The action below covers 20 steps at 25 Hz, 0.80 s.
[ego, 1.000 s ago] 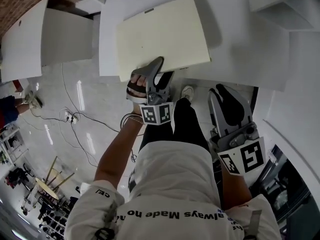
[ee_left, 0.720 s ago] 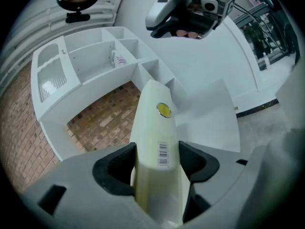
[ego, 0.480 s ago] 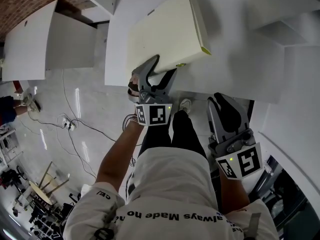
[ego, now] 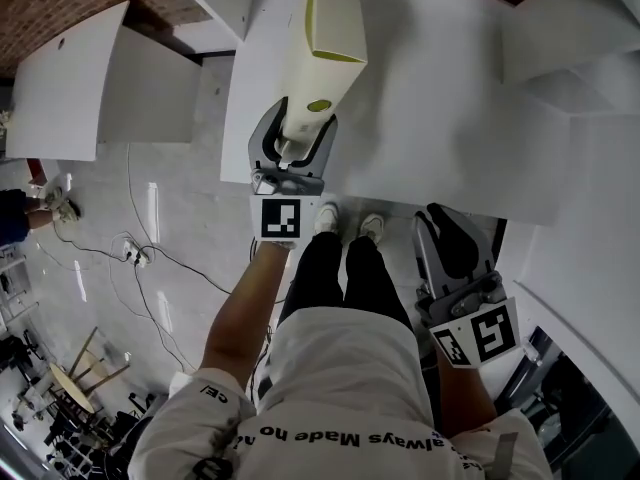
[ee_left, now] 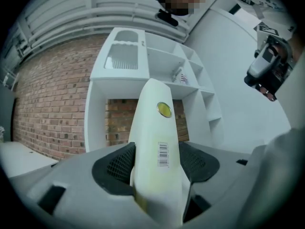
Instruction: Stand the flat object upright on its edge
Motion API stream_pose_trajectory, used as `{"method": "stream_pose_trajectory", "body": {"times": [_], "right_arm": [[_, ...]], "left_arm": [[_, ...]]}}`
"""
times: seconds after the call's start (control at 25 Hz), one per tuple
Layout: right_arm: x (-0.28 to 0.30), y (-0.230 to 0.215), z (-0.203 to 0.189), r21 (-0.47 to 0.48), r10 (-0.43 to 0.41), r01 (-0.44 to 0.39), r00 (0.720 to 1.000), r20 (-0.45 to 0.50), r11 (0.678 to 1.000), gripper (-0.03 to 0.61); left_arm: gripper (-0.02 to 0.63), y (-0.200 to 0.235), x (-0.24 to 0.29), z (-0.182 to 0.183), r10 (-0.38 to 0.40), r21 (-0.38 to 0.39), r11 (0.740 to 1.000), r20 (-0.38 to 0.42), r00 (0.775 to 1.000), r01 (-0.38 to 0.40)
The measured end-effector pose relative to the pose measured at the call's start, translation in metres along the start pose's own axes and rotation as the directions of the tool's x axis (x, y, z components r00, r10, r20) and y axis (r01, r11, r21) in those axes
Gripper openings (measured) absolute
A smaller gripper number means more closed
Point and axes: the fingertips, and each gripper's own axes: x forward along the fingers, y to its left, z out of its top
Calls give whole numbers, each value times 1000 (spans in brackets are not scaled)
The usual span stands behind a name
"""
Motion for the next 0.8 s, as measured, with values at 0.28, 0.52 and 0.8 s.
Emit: {"method": "stream_pose_trajectory", "body": {"times": [0.28,0.52,0.8], "right_arm": [[13,11,-2,5,17,-17,1000,-11,1000,57],[27,20,-1,2,23,-23,1000,-18,1000,57],[52,23,1,2,32,-31,999,-29,1000,57]], "left_arm": [[288,58,10,-21,75,-43,996,-24,997,-76],[288,96,29,-45,113,-72,990,-91,989,-120],[287,136,70,-63,129,-76,987,-136,982,-140]]}}
